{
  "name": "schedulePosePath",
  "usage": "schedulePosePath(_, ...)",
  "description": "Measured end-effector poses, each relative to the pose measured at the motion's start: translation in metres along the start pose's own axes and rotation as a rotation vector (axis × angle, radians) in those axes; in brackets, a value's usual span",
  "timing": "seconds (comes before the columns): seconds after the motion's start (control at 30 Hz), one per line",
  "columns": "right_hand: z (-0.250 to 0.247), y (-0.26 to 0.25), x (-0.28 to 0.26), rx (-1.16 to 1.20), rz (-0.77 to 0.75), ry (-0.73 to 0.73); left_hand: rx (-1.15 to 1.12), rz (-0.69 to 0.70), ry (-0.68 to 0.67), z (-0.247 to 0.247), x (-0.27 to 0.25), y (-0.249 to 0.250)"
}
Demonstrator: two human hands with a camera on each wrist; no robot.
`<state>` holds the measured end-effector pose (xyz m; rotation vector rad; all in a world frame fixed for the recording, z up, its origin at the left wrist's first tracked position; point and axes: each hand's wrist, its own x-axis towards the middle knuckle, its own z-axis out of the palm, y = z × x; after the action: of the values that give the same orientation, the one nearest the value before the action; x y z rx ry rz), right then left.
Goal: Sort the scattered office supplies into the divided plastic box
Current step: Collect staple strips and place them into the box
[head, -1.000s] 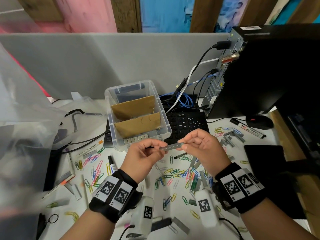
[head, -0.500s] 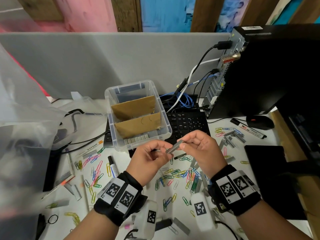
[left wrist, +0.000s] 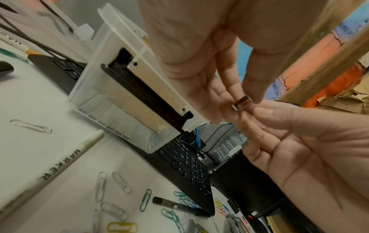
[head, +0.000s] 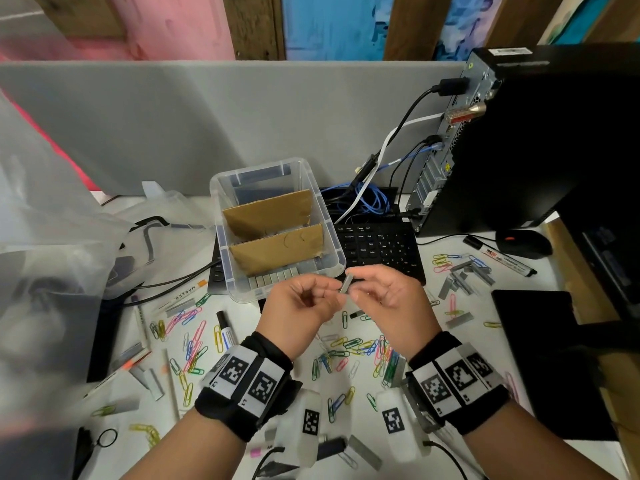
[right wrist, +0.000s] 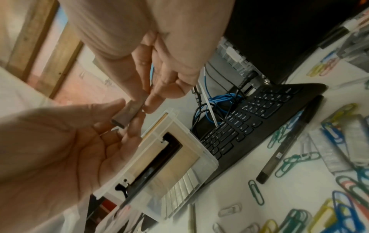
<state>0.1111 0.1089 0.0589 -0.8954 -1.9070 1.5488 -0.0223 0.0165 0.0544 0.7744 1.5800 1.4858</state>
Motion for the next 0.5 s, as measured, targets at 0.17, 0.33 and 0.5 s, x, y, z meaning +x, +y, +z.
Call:
schedulePosePath(0.17, -0.001, -0.001, -0.002, -0.331, -0.127, -0.179, -0.138, -0.105, 0.027, -0.002, 0.001, -0.001)
schedulePosePath(0.33, 0.000, -0.005, 0.004, -0.476, -0.241, -0.179, -0.191, -0.136, -0.011, -0.005, -0.002, -0.002)
schedulePosePath(0.5, 0.005, -0.010, 0.008, -0.495, -0.275, -0.213, -0.195, -0.091, 0.008, -0.013, -0.001, 0.001)
